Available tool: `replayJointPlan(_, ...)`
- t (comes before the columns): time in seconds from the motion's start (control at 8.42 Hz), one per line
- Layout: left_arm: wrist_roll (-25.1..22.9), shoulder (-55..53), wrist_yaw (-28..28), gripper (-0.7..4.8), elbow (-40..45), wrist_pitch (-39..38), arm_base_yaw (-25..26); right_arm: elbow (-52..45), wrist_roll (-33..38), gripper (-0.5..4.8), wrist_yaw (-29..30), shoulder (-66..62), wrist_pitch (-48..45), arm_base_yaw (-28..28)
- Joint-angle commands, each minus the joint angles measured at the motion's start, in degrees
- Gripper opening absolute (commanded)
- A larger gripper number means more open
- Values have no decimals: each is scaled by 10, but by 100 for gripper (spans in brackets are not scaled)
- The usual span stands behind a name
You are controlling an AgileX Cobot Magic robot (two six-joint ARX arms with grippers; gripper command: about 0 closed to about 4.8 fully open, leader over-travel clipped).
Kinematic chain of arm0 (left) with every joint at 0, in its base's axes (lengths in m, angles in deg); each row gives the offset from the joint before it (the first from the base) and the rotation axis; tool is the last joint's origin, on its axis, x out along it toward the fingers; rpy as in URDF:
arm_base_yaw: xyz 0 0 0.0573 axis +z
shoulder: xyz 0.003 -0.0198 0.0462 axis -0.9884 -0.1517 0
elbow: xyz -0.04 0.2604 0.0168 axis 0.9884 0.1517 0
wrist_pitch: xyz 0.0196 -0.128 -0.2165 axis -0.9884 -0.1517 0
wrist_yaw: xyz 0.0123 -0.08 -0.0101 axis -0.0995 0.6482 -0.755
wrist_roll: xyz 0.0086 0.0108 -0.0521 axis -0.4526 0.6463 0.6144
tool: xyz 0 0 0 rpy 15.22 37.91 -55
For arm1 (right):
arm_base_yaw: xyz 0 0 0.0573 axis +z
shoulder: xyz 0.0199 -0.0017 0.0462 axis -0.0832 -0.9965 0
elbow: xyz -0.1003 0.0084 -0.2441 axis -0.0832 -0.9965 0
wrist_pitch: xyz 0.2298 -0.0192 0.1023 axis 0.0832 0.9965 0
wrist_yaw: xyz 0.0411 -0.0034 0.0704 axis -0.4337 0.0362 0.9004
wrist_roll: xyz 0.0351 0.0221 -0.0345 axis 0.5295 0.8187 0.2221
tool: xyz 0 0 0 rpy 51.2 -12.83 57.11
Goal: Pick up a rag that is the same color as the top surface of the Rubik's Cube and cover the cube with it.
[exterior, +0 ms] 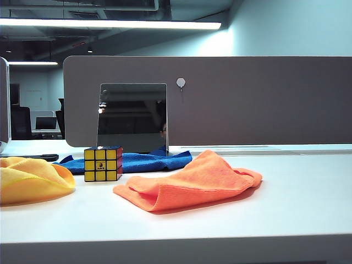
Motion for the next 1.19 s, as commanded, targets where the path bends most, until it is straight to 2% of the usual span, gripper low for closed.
replayJointPlan(0.12,-21,0,12,-6,-20,6,-1,7,1,-5,2,0,-15,1)
replayJointPlan(0.36,-21,0,32,-6,-20,-3,-1,17,1,-5,4,0,-14,2)
replayJointPlan(0.71,-23,0,79,-6,-20,-46,-2,75,-34,-6,67,-3,32,2)
replayJointPlan(1.19,-23,0,111,-6,-20,-48,-3,132,-56,-5,104,-4,89,2)
